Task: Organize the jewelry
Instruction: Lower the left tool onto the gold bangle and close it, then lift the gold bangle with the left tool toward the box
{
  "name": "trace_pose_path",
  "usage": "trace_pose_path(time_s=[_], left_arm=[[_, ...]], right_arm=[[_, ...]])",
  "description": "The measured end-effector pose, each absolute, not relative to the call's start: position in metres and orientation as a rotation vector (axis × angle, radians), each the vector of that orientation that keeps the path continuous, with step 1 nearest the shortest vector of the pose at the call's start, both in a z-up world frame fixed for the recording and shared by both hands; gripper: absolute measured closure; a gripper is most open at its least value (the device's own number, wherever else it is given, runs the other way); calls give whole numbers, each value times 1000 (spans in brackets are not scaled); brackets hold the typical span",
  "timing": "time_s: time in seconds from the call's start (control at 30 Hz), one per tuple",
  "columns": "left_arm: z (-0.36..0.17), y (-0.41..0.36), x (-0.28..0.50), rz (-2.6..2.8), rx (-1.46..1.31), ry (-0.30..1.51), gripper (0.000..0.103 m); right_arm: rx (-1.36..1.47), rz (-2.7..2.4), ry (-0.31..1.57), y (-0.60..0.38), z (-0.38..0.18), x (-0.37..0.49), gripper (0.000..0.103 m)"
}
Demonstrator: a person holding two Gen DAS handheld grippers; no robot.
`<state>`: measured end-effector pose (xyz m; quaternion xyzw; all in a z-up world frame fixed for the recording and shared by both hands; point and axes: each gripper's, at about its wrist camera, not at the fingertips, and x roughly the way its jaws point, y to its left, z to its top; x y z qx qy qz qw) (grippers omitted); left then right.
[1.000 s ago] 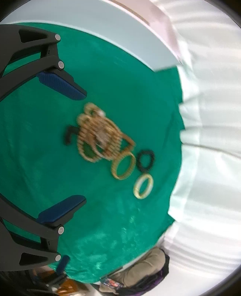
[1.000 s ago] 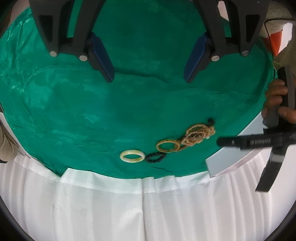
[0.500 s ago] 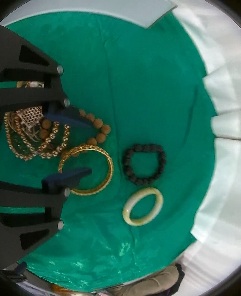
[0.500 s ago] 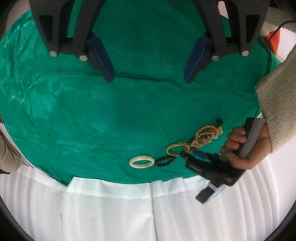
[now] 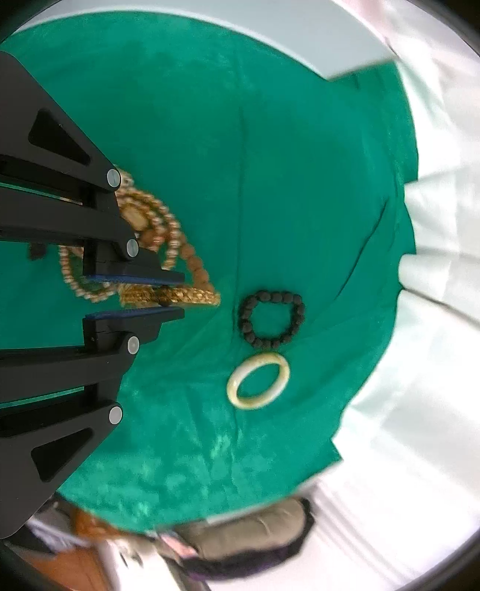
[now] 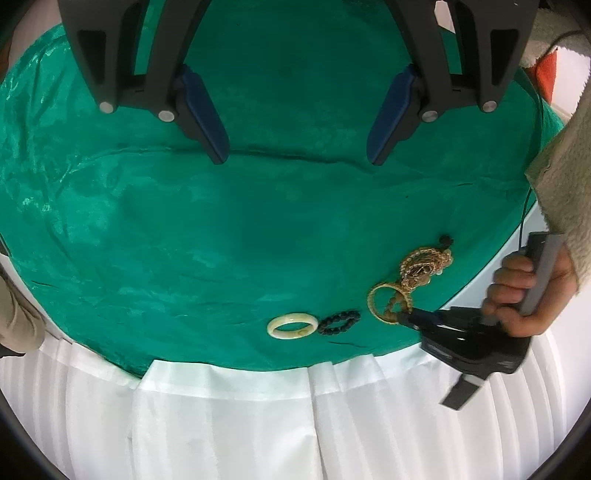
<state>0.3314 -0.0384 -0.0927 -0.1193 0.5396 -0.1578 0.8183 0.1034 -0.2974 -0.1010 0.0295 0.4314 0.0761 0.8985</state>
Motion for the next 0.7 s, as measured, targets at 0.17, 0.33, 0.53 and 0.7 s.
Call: trace_pose_path(time_s=[0.17,0.33,0.53,0.7], left_arm=[[-84,-4,309,-376,-380,1128,93],[-78,26,291,-396,-478,1122,93],[-94,59,264,-340,-486,1133,93],[-124,90,249,-257,-498,1189,93]], right_arm=[[62,180,906,-293,-97,111,24],[70,184,911,-287,-95,118,24],[48,217,931,-271,-96,117,24],[28,238,941,-262,-96,116,24]])
